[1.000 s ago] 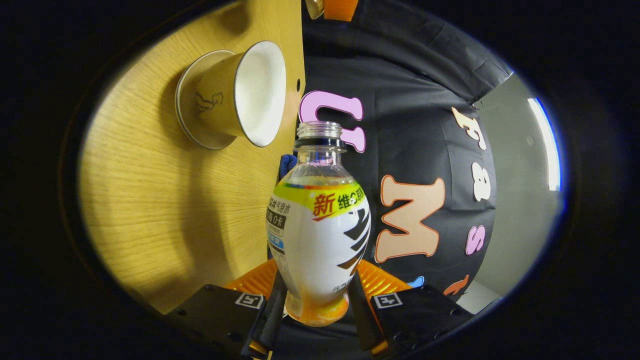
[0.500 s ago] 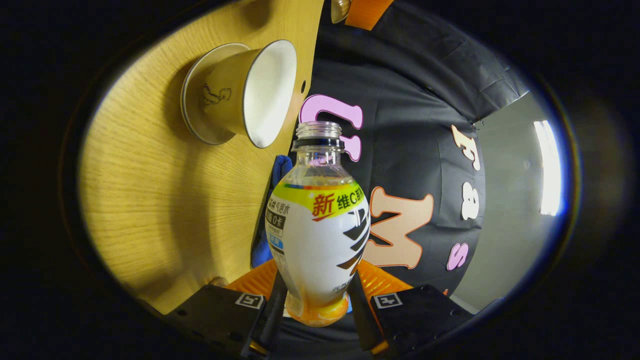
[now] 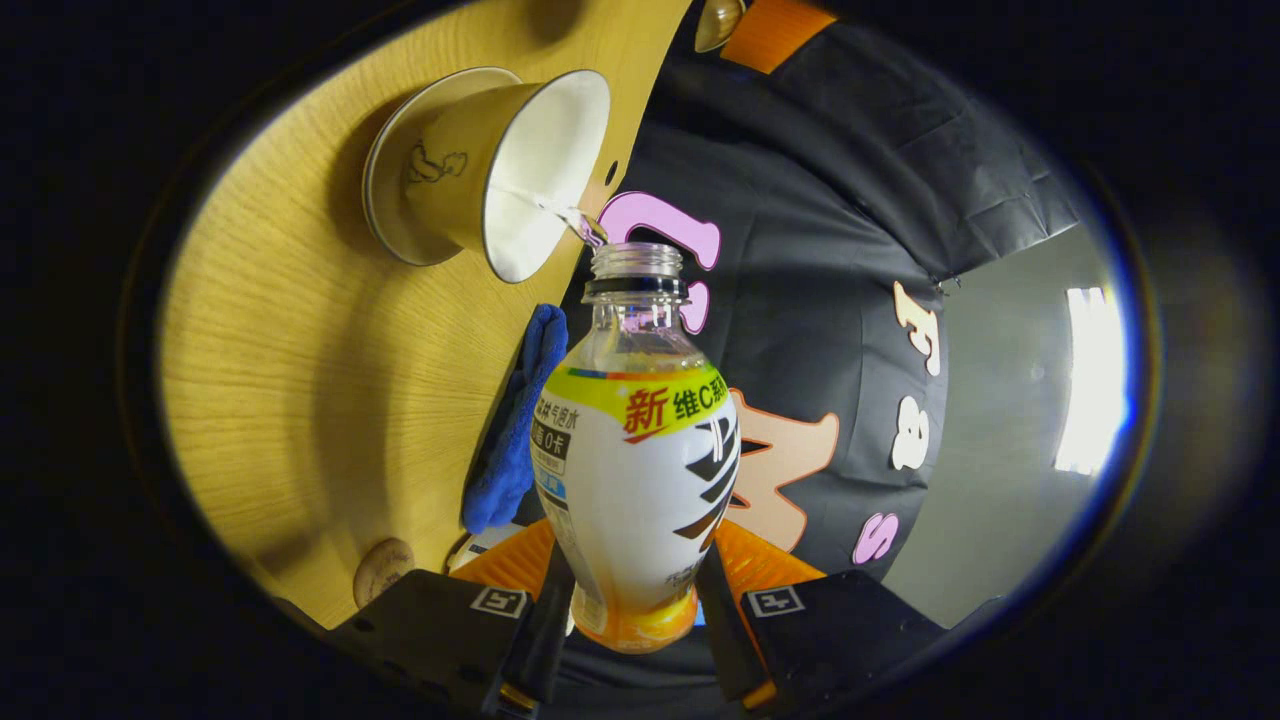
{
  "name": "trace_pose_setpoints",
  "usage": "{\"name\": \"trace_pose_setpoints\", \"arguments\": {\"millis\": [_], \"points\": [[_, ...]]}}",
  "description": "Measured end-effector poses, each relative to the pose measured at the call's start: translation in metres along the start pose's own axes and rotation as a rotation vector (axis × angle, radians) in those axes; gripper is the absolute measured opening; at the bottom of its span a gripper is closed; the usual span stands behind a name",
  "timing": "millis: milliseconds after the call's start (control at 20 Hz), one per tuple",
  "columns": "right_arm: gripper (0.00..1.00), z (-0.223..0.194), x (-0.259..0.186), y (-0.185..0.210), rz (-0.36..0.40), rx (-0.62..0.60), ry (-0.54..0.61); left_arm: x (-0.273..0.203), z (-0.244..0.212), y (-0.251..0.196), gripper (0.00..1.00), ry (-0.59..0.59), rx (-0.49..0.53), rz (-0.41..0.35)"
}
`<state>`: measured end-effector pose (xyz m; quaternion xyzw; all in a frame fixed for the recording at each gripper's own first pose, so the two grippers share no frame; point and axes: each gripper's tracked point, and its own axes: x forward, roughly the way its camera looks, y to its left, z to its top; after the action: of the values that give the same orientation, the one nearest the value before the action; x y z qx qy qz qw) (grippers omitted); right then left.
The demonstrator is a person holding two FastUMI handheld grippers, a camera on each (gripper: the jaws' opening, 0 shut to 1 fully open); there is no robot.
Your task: Open the teacup lid with one hand, grasp the water bottle and pour water into the teacup with the other hand; after pouring, place the water bottle on the coaster and then close the teacup lid.
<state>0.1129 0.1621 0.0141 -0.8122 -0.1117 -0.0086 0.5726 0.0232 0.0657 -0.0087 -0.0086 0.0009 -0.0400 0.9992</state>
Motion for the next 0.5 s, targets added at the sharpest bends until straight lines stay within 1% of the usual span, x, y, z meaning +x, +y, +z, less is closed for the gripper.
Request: {"name": "trace_pose_setpoints", "arguments": {"millis": [350,500], "points": [[0.66,0.002,0.001,-0.008,-0.043,-0.049,-0.023,0.0,-0.001,0.0,0.28,0.0,-0.001,0.001],[0.66,0.003,0.001,-0.011,-0.085,-0.07,-0.039,0.0,-0.001,-0.001,0.28,-0.001,-0.001,0.001]]}}
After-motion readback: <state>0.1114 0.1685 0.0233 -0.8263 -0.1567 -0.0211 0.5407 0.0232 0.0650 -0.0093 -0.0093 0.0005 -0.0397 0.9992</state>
